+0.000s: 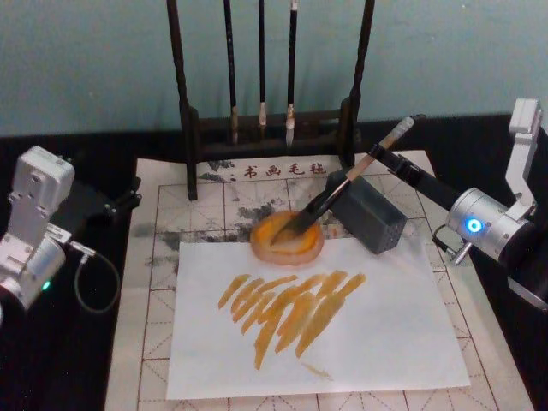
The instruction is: Pick up the brush from the inkstone, write on the paper, then place the brush back to its original position.
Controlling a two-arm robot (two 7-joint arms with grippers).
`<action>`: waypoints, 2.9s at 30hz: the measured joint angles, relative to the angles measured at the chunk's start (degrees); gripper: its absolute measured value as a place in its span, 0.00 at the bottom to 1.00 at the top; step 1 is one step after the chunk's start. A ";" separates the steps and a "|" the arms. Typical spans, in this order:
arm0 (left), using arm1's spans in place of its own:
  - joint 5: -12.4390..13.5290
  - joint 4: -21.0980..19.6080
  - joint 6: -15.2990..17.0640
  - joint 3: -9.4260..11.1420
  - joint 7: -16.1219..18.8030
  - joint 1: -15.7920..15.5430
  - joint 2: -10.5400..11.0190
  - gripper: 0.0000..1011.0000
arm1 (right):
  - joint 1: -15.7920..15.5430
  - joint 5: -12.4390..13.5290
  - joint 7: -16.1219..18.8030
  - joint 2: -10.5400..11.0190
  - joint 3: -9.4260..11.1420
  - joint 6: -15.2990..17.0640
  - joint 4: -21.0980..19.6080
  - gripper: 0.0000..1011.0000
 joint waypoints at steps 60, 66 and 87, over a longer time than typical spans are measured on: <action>0.00 0.00 0.00 0.00 0.00 0.00 0.00 0.99 | -0.11 4.03 1.67 1.77 -0.93 0.96 -1.45 0.18; 0.00 0.00 0.00 0.00 0.00 0.00 0.00 0.99 | -0.40 5.57 2.30 2.51 -1.23 1.25 -2.62 0.18; 0.00 0.00 0.00 0.00 0.00 0.00 0.00 0.99 | 1.44 7.02 7.49 4.91 -4.88 0.65 -3.25 0.18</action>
